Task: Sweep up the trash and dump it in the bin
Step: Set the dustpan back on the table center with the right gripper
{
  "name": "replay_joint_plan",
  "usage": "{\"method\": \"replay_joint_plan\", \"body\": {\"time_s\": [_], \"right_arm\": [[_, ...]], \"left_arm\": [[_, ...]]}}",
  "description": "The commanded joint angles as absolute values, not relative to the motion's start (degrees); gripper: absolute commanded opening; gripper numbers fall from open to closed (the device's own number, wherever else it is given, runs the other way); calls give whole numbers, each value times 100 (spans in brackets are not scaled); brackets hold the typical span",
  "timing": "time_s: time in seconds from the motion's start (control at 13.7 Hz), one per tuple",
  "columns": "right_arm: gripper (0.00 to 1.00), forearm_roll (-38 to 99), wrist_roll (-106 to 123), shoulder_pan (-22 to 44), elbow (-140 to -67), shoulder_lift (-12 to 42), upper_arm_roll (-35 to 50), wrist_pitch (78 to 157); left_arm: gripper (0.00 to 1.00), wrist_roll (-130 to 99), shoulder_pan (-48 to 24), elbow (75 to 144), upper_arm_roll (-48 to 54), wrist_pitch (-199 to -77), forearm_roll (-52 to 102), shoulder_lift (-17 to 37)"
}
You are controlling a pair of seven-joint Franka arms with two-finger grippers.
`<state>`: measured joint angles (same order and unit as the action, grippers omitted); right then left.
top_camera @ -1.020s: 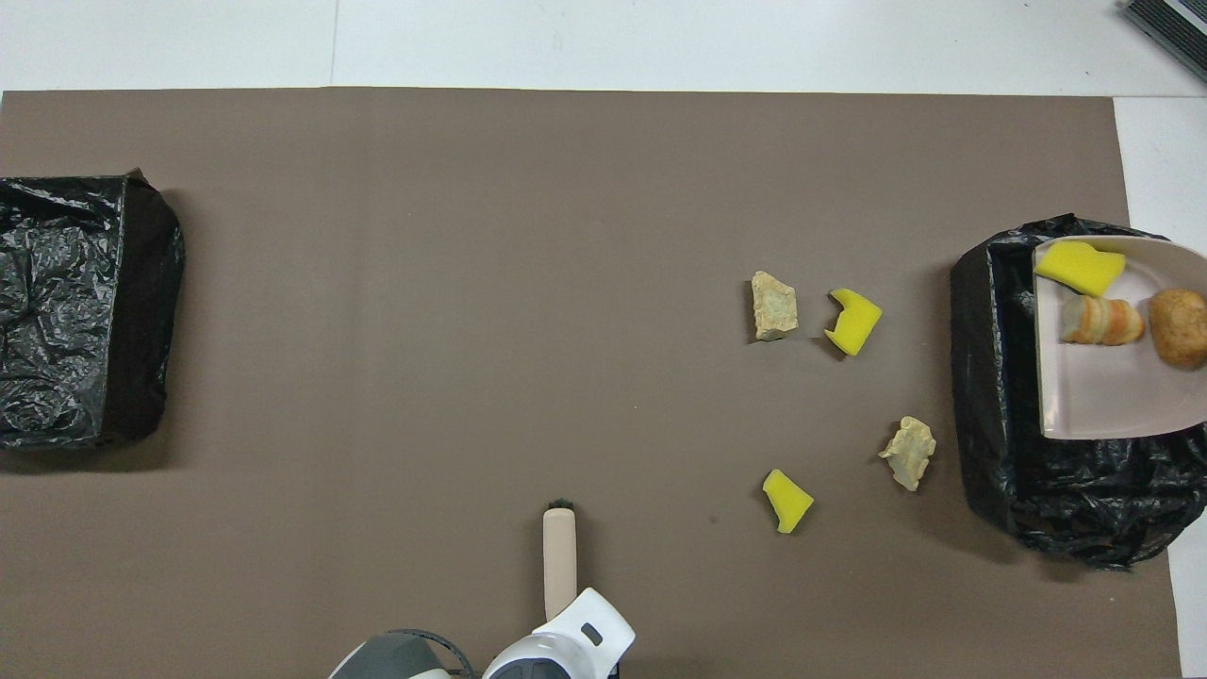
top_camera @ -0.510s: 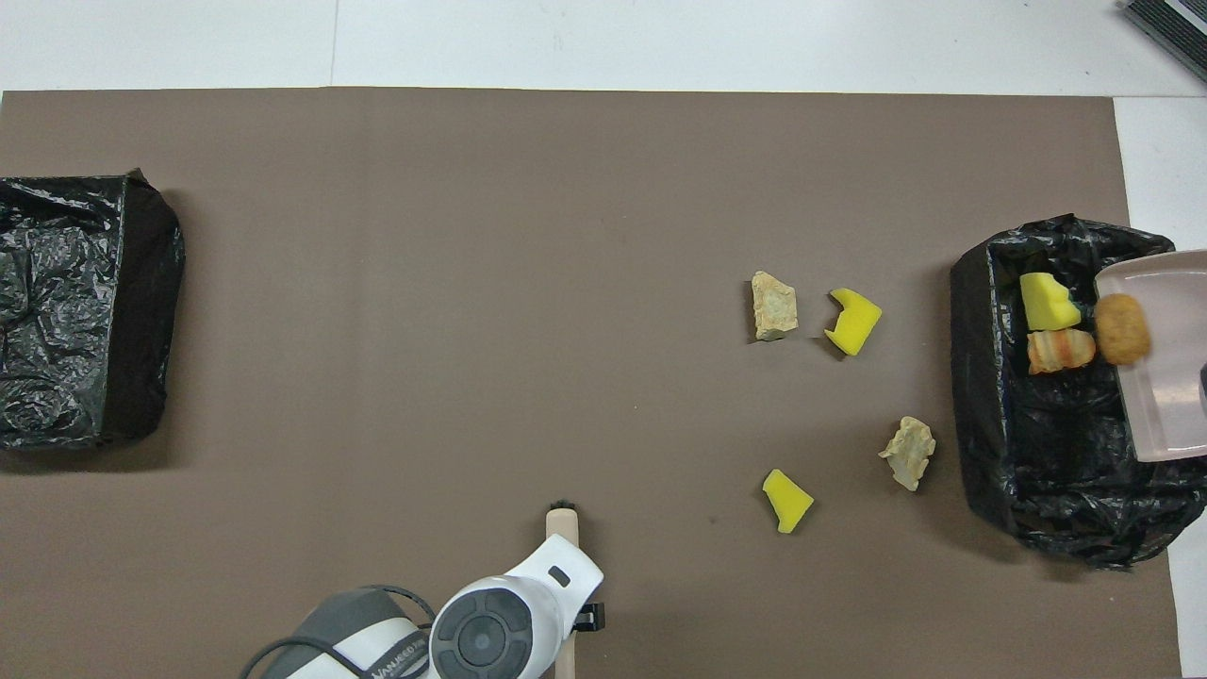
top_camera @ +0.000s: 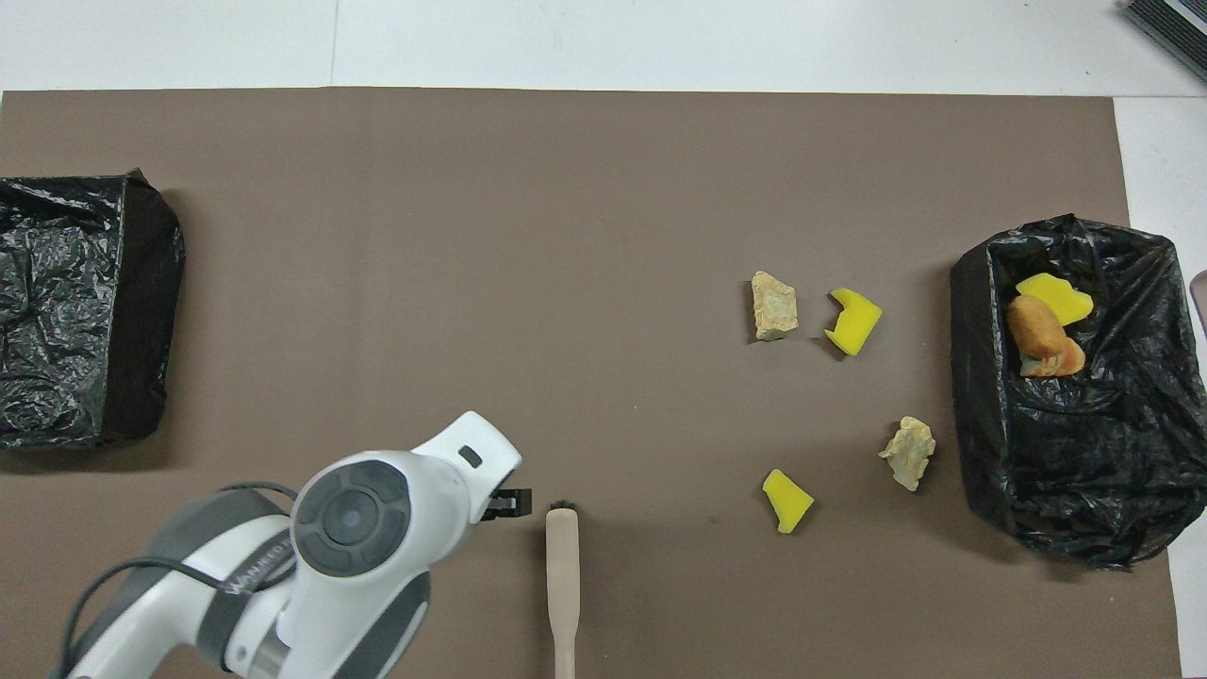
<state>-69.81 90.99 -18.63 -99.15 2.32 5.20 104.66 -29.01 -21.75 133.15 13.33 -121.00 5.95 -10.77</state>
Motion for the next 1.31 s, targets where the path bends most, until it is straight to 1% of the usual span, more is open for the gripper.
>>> {"method": "replay_joint_plan", "body": {"time_s": [0.0, 0.22, 0.36, 0.58, 0.73, 0.87, 0.95, 1.09, 1.24], "right_arm": [[0, -6272, 9343, -1873, -9800, 158, 598, 10380], [0, -4840, 9273, -1863, -9852, 158, 606, 10371], [0, -4055, 8959, -1776, -9922, 132, 615, 10258], [0, -3334, 7415, -1101, -9949, 106, 615, 9564], [0, -2867, 6299, -591, -9932, 88, 615, 9300], [0, -2533, 5112, 110, -9696, 123, 642, 8591], [0, -2296, 4402, 401, -9616, 140, 633, 8474], [0, -1463, 3030, 693, -9607, 140, 642, 8481], [0, -977, 1660, 1078, -9607, 210, 642, 8516]], "left_arm": [[100, -1920, -1199, 12580, 1397, -11402, 492, -1107], [100, -1137, -424, 11990, 1397, -11110, 483, -1107], [100, -705, -195, 11683, 1371, -10944, 483, -1099], [100, 6, 385, 10804, 1380, -10259, 475, -941], [100, 473, 737, 10312, 1380, -9855, 475, -923], [100, 623, 826, 9898, 1380, -9397, 379, -870], [100, 641, 800, 9731, 1380, -9309, 169, -757], [100, 659, 817, 9336, 1371, -9098, 61, -537], [100, 677, 800, 9395, 1362, -9018, 79, -562]]}}
